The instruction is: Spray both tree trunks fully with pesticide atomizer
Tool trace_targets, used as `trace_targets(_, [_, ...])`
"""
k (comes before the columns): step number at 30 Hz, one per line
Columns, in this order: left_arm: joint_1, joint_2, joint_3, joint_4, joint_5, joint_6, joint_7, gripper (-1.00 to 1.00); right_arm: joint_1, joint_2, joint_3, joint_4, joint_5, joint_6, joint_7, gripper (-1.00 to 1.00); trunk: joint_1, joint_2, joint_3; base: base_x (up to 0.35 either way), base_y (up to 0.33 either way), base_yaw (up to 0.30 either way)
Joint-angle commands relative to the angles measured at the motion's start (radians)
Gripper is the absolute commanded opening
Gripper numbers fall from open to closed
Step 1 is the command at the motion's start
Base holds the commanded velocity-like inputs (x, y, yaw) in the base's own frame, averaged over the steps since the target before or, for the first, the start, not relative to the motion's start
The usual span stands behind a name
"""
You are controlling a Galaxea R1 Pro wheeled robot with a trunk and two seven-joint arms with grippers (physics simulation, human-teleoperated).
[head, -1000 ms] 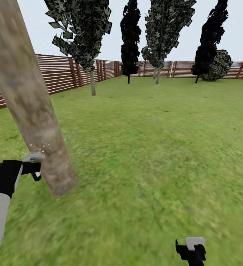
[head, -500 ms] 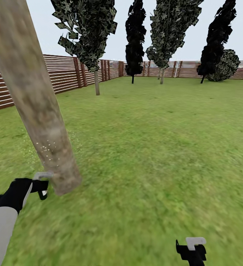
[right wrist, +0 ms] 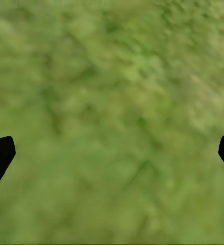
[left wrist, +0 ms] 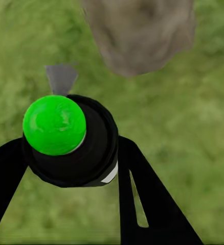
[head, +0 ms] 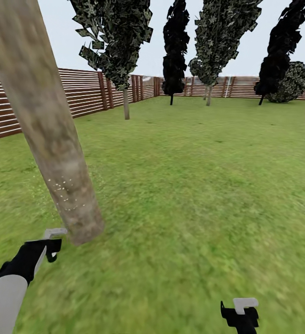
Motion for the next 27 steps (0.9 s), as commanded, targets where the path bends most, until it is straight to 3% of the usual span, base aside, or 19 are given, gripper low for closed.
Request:
trace_targets(1, [0.0,-0.02,0.005,-0.007,-0.012,0.004,-0.009,-1.0,-0.001,0.0,-0.007,0.002,0.011,-0.003,-0.003,1.0,0.0,0.0,-0.001,0.005,0.0,0.078])
trace_targets(3, [-0.001,-0.048,0.004,-0.012,-0.012,0.004,-0.01,-1.0,-0.001,0.0,-0.007,0.002,0.011,-0.003,-0.003,1.0,0.0,0.0,-0.001,0.143,-0.088,0.024])
trace_targets(5, [-0.002,-0.055,0.005,-0.012,-0.011,0.004,-0.008,-1.0,-0.001,0.001,-0.007,0.002,0.011,-0.003,-0.003,1.0,0.0,0.0,-0.001,0.215,-0.142,0.006])
trace_targets(12, [-0.001,-0.054,0.014,-0.014,-0.011,0.005,-0.002,-1.0,-0.001,0.001,-0.007,0.002,0.011,-0.003,-0.003,1.0,0.0,0.0,-0.001,0.228,-0.187,0.0])
trace_targets(23, [-0.001,-0.065,0.014,-0.012,-0.009,0.004,-0.002,-1.0,-0.001,0.002,-0.007,0.002,0.011,-0.003,-0.003,1.0,0.0,0.0,-0.001,0.028,-0.27,0.253])
trace_targets(27, [-0.001,-0.076,0.013,-0.011,-0.01,0.003,-0.002,-1.0,-0.001,0.0,-0.007,0.002,0.011,-0.003,-0.003,1.0,0.0,0.0,-0.001,0.121,-0.273,0.06])
